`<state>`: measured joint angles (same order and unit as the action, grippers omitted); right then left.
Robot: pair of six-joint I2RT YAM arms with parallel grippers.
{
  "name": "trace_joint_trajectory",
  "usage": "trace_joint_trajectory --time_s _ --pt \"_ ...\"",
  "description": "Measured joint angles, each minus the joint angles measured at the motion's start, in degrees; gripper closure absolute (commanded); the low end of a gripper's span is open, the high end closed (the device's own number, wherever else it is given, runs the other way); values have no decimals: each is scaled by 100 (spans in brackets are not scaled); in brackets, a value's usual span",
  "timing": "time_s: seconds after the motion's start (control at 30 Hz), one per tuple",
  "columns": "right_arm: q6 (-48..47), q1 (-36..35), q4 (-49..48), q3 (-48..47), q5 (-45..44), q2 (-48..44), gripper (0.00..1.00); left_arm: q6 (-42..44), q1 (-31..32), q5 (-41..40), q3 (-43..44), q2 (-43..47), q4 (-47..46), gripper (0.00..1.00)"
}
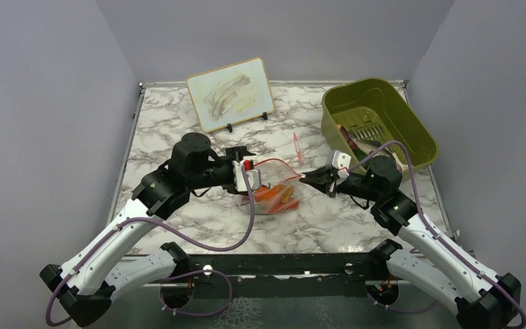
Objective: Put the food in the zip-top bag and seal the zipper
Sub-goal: Zip the zipper food storage bag at the center of the board.
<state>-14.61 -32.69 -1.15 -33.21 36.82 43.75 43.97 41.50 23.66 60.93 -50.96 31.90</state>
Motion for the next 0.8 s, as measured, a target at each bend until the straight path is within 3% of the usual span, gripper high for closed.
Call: trace_joint_trajectory --time_s 0.33,0.7,0.8 --pt "11 0 -87 -81 254 225 99 -660 50 1633 13 -778 -1095 31" --pt "2 0 -210 -133 555 308 99 -898 315 2288 11 -1635 -1856 30" --pt "39 0 -223 -133 616 306 99 -885 396 2271 -2 -1801 -1932 36"
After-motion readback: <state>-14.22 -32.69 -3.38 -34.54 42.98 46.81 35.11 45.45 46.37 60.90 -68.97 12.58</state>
